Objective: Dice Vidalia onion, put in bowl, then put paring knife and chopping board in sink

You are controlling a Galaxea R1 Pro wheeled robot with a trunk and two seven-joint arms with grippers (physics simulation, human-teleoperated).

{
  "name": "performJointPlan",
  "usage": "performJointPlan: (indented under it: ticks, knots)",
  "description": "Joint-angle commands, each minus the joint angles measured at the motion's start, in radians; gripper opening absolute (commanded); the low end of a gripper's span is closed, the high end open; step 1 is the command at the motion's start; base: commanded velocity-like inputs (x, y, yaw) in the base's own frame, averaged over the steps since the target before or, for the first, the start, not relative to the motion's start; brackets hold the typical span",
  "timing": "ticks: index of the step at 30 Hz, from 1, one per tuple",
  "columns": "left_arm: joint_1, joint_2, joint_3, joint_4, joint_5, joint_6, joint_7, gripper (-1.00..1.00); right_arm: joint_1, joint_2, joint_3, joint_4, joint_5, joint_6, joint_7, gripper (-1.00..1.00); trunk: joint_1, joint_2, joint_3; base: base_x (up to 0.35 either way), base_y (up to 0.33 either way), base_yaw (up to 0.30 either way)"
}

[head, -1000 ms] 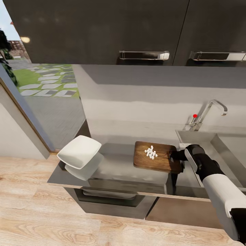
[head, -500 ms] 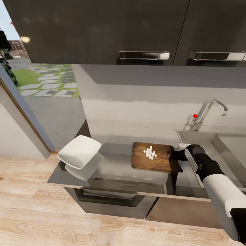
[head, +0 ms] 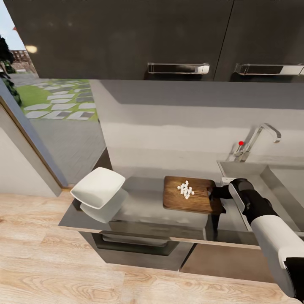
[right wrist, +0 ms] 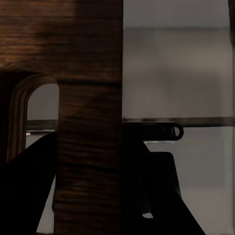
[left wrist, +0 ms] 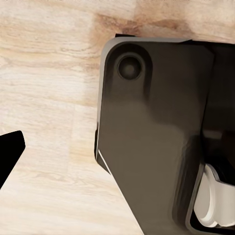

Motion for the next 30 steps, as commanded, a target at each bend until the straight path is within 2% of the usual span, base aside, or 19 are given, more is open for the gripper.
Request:
performJointPlan:
  ticks: [1, 13, 30]
  knots:
    - [-0.002, 0.0, -0.009, 0.004, 0.007, -0.007, 0.001, 1.0, 0.0, -0.002, 0.004, 0.0, 0.005, 0.011, 0.002, -1.0, 0.001, -0.002, -0.001, 0.0, 0.0, 0.0]
    - [-0.002, 0.0, -0.009, 0.004, 0.007, -0.007, 0.0, 1.0, 0.0, -0.001, 0.006, 0.0, 0.004, 0.022, 0.002, -1.0, 0.001, -0.002, 0.015, 0.0, 0.0, 0.0]
    - [-0.002, 0.0, -0.009, 0.004, 0.007, -0.007, 0.0, 1.0, 0.0, -0.002, 0.005, 0.001, 0.005, 0.024, 0.002, -1.0, 0.001, -0.002, 0.017, 0.0, 0.0, 0.0]
